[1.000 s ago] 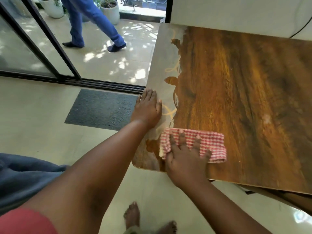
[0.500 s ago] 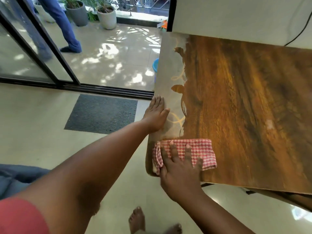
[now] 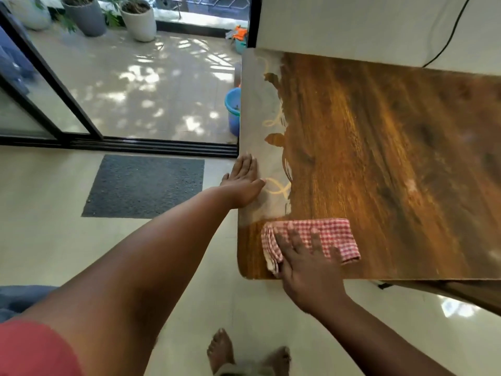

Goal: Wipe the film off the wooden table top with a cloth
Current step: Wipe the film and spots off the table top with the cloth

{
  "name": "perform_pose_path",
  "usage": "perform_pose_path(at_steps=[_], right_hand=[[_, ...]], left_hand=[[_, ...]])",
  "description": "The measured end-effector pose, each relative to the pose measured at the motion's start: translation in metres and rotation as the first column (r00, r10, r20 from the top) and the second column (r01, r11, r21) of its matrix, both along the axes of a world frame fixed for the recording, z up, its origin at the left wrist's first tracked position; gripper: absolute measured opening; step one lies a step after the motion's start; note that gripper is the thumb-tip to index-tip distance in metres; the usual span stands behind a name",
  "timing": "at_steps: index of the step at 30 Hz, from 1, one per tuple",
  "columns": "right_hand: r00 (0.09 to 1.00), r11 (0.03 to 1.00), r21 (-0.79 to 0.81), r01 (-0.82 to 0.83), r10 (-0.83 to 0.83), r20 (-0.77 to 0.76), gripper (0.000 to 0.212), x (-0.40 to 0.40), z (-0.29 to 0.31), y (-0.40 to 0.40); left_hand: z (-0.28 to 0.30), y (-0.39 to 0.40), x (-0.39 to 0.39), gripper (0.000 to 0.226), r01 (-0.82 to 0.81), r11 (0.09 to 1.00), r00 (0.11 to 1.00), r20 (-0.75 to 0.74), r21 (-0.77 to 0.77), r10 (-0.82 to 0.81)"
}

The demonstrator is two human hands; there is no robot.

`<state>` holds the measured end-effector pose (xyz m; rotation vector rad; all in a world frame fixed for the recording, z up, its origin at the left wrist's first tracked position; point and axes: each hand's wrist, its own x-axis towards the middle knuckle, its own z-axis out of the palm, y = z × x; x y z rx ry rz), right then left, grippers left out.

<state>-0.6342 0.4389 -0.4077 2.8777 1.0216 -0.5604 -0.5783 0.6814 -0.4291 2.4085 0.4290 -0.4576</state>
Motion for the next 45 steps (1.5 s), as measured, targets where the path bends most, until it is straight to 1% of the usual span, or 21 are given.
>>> perform_pose_path(at_steps=[2,5,8,10,13,16,18,20,21,23,25,27,29,32,33,36,39,42,45], right_hand=[[0.999,0.999,0.007,0.039,-0.039,0.013,0.056,0.005,-0.001,0.031],[0.998,0.998,0.046,-0.049,0.048,0.032,0.058,-0.012,0.0,0.059],[0.989,0.986,0.082,-0.145,0.146,0.001,0.056,-0.028,-0.002,0.038],[0.987,0.983,0.08,-0.162,0.163,-0.003,0.053,-0.019,-0.004,0.017],[0.993,0.992,0.047,-0.115,0.113,0.043,0.051,0.017,-0.005,0.006],[0.998,0.999,0.025,-0.032,0.03,0.048,0.055,0.052,-0.005,0.043],[0.999,0.999,0.044,-0.016,0.014,0.031,0.056,0.054,-0.006,0.076],[0.996,0.996,0.055,-0.075,0.072,0.055,0.059,0.042,-0.006,0.093],[0.991,0.991,0.054,-0.119,0.116,0.067,0.06,0.036,-0.005,0.092],[0.978,0.977,0.064,-0.202,0.199,0.057,0.058,0.033,-0.007,0.073],[0.968,0.964,0.09,-0.249,0.248,0.027,0.055,0.043,-0.006,0.046],[0.969,0.966,0.081,-0.247,0.247,0.011,0.05,0.066,-0.004,0.024],[0.984,0.983,0.049,-0.177,0.176,0.03,0.05,0.097,-0.001,0.019],[0.993,0.993,0.022,-0.114,0.114,0.007,0.055,0.128,0.0,0.048],[0.991,0.99,0.039,-0.135,0.136,-0.002,0.055,0.126,0.0,0.063],[0.953,0.946,0.118,-0.303,0.305,0.004,0.057,0.096,-0.005,0.089],[0.916,0.908,0.129,-0.399,0.402,0.001,0.058,0.082,-0.008,0.072],[0.915,0.909,0.127,-0.397,0.402,-0.021,0.053,0.098,-0.005,0.038],[0.95,0.95,0.061,-0.308,0.31,-0.033,0.051,0.12,-0.001,0.04]], left_hand=[[-0.001,-0.003,0.001,0.068,0.008,1.0,1.0,0.003,0.017,-0.008],[-0.003,-0.002,0.002,0.068,0.02,0.999,1.0,-0.005,0.037,-0.02],[-0.006,-0.001,0.001,0.069,0.035,0.999,0.999,0.007,0.031,-0.035],[-0.008,0.0,0.0,0.069,0.039,0.999,0.999,0.027,0.014,-0.039],[-0.012,0.001,-0.002,0.066,0.02,0.999,0.997,0.071,0.035,-0.023],[-0.008,0.005,0.0,0.062,-0.066,0.995,0.986,0.158,0.076,0.053],[-0.002,0.01,0.004,0.052,-0.125,0.98,0.96,0.268,0.156,0.08],[0.003,0.015,0.01,0.042,-0.165,0.945,0.922,0.384,0.282,0.047],[0.005,0.017,0.012,0.04,-0.186,0.925,0.909,0.416,0.33,0.034],[0.008,0.02,0.018,0.038,-0.205,0.895,0.898,0.44,0.395,0.012],[0.01,0.021,0.023,0.036,-0.189,0.88,0.894,0.446,0.435,-0.028],[0.011,0.024,0.026,0.035,-0.174,0.885,0.891,0.452,0.432,-0.045],[0.011,0.026,0.03,0.036,-0.186,0.89,0.883,0.469,0.416,-0.035],[0.013,0.029,0.041,0.039,-0.25,0.891,0.868,0.496,0.378,0.033],[0.015,0.029,0.046,0.04,-0.272,0.889,0.863,0.502,0.368,0.057],[0.015,0.031,0.058,0.037,-0.295,0.876,0.877,0.471,0.382,0.09],[0.012,0.034,0.067,0.034,-0.272,0.878,0.906,0.411,0.394,0.097],[0.011,0.037,0.071,0.032,-0.241,0.896,0.922,0.376,0.373,0.091],[0.012,0.044,0.074,0.035,-0.228,0.921,0.924,0.37,0.315,0.103]])
